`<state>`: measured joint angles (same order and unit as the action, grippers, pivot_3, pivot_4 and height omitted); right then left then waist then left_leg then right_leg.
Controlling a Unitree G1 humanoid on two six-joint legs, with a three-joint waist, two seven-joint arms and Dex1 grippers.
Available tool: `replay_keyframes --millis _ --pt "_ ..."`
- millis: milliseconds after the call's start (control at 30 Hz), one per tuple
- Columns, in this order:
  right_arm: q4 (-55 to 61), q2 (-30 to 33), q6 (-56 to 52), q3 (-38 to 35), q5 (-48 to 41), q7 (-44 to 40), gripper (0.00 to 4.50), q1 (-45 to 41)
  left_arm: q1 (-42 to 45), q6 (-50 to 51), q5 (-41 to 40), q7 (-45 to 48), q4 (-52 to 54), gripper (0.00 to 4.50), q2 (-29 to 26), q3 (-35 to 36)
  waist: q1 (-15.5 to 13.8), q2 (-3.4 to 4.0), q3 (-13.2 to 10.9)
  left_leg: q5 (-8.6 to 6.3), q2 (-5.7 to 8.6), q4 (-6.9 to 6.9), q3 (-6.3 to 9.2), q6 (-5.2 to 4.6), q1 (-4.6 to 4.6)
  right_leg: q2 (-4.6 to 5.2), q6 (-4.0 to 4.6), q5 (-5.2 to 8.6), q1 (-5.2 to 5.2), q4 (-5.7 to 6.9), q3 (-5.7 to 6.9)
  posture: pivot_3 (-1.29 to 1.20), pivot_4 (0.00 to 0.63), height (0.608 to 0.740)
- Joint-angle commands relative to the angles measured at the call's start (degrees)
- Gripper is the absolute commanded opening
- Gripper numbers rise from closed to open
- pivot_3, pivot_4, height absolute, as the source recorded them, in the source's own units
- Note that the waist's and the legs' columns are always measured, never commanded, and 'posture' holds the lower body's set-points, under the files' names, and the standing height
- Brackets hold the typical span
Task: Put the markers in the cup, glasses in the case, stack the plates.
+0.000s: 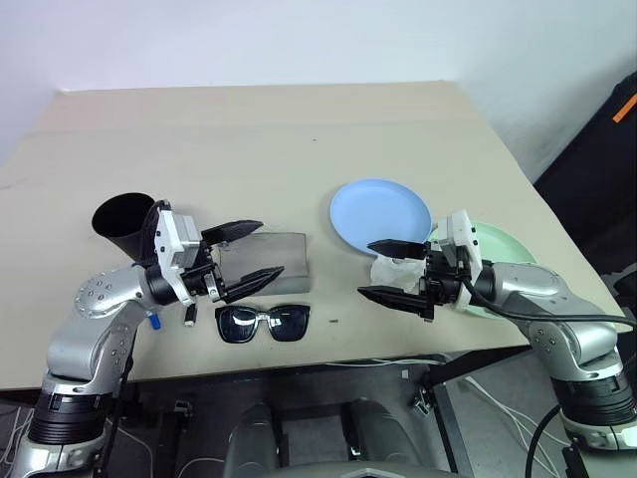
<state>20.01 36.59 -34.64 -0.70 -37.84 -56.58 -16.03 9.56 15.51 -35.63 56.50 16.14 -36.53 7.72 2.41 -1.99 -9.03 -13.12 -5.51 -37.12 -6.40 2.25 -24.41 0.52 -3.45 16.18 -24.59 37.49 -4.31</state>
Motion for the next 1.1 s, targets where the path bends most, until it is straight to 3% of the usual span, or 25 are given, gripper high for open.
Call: replay_keyframes --millis 33,333,667,967,1100 --pt "0.7 -0.1 0.3 -0.6 -0.6 0.1 4.5 -1.2 -0.6 -1.3 0.3 -0.3 1.5 4.47 -0.3 1.8 0.0 0.0 0.0 0.0 0.0 -0.01 0.0 0.0 0.0 0.0 0.0 0.0 0.0 0.0 0.0 0.0 0.15 0.726" --pt "-0.1 -0.4 0.6 -1.4 -0.9 0.2 4.5 -1.5 -0.6 -1.2 -0.2 -0.8 1.5 4.47 -0.4 2.1 0.0 0.0 0.0 0.0 0.0 -0.01 0.0 0.0 0.0 0.01 0.0 0.0 0.01 0.0 0.01 0.0 0.15 0.726" --pt "-2.8 3.3 -2.2 -7.5 -3.2 0.8 4.5 -0.2 -0.7 -3.4 1.7 -0.1 -1.0 4.47 0.9 0.6 -0.1 0.0 0.0 0.0 0.02 -0.03 0.01 0.0 0.0 0.01 0.0 0.0 0.03 0.0 0.01 0.0 0.15 0.726" --pt "-4.6 16.2 -10.0 -9.2 0.1 0.5 4.5 3.7 -0.1 -4.0 4.3 0.1 -3.1 4.47 2.8 -1.9 -0.1 0.0 0.0 0.0 0.03 -0.04 0.03 -0.01 0.0 0.03 0.0 0.01 0.03 0.0 0.0 0.0 0.15 0.726" --pt "-3.6 19.5 -14.4 -6.6 2.3 2.5 4.5 3.7 1.8 -4.3 5.6 0.4 -5.4 4.47 4.0 -3.8 0.1 0.0 0.0 0.0 0.03 -0.06 0.05 -0.01 0.02 0.02 -0.01 0.0 0.05 0.02 -0.01 0.0 0.15 0.726"
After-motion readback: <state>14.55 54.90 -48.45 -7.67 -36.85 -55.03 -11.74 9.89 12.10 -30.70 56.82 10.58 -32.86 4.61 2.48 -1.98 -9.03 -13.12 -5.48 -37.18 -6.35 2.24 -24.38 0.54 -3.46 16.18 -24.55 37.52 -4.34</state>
